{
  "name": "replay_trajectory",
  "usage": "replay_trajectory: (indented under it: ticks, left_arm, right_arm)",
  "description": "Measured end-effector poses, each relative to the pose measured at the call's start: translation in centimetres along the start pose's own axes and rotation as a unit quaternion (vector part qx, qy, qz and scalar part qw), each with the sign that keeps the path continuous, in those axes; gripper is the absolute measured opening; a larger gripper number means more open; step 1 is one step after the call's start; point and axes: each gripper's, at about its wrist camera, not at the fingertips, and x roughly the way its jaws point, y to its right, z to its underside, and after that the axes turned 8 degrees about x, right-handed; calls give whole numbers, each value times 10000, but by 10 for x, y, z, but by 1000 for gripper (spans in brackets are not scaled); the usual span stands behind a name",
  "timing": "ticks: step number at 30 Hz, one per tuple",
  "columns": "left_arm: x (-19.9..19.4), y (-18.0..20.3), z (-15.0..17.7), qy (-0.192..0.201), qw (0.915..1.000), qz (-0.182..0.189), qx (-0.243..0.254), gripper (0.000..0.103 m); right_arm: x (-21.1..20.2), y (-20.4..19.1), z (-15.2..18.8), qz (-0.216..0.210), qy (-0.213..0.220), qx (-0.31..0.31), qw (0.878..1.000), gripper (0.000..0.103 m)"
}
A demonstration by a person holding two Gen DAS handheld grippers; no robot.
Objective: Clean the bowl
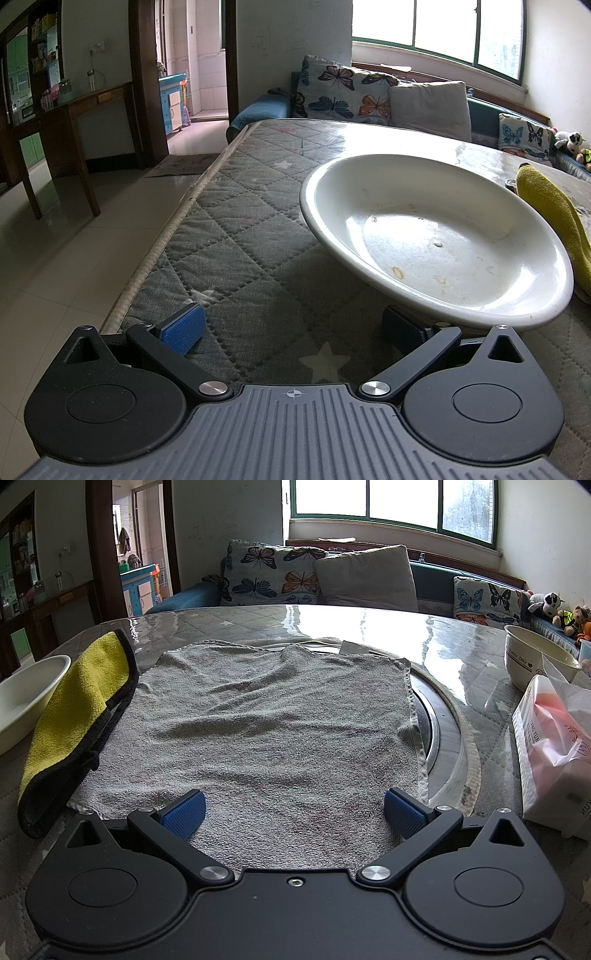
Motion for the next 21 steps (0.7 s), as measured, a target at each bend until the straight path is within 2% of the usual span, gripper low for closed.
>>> replay_trajectory:
  ticks: [21]
  left_arm:
    - [1,-1,0,-5,10000,3,-4,103]
  right_arm:
    - [0,0,1,-8,-6,8,10000,103]
